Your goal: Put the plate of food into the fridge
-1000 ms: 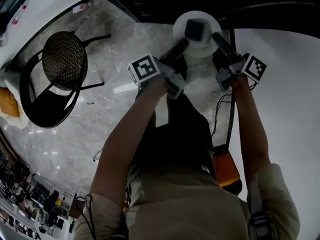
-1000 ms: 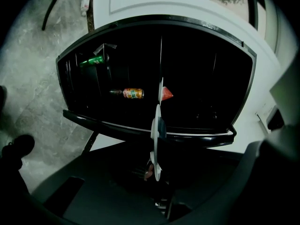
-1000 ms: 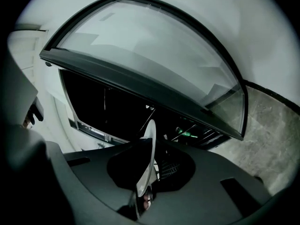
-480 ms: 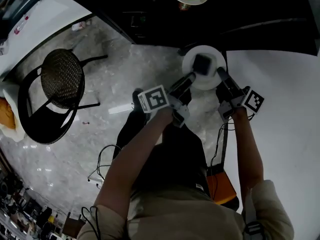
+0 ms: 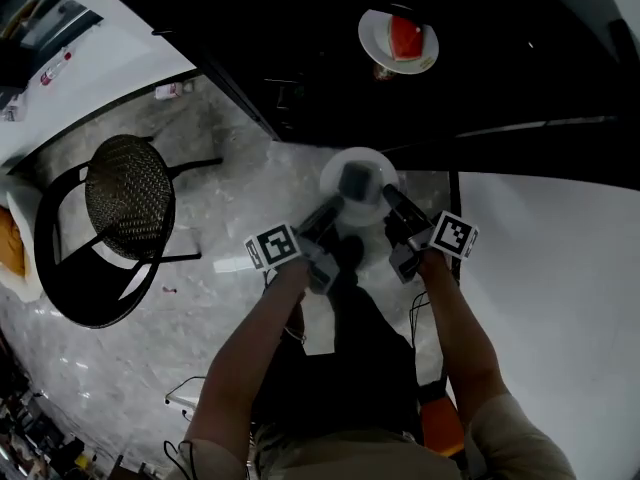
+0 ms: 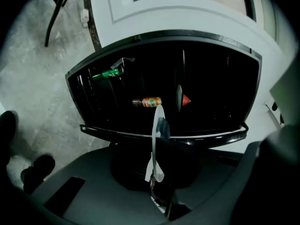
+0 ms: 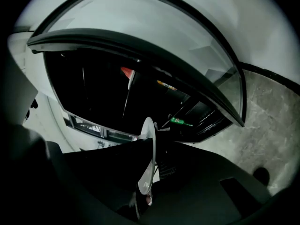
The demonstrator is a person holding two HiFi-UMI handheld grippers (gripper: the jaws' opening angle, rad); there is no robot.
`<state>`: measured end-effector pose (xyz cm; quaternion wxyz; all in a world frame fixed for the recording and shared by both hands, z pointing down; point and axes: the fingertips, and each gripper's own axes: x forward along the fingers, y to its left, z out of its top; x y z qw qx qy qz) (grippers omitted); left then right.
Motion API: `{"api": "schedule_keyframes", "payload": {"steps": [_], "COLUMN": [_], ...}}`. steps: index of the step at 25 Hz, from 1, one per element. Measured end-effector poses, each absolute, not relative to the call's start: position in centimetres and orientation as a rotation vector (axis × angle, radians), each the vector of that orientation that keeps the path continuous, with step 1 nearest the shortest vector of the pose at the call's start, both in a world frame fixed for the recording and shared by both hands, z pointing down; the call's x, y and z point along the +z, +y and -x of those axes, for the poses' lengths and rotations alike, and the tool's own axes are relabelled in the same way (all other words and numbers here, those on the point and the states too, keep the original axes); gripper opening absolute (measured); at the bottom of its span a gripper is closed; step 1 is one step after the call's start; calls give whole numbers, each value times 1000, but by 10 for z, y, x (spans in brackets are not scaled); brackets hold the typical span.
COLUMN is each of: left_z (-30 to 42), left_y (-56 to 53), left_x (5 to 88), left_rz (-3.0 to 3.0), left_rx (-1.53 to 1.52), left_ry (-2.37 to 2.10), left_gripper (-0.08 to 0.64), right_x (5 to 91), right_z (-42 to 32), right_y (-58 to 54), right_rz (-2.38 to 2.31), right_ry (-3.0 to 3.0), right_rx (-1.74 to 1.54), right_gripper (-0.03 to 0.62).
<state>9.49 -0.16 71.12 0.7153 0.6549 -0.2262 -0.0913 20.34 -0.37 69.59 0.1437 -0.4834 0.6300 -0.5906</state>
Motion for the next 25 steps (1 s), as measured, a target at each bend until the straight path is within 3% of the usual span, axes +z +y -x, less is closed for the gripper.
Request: {"api": "schedule_keyframes", "payload": {"steps": [16, 25], "left_z": [-79, -97], "left_y": [-62, -88], "left_x": [856, 904], "left_rz": [-1477, -1504], "left_rx": [-236, -254], "left_ry": [-521, -513], "left_gripper": [26, 25], "right_x": [843, 886], "right_z": [-187, -203], "right_y": [-63, -88], "right_rz": [1474, 1609], "right_ry": [1855, 1888], "right_rx": [-1833, -1707], "right_gripper": [32, 32]}}
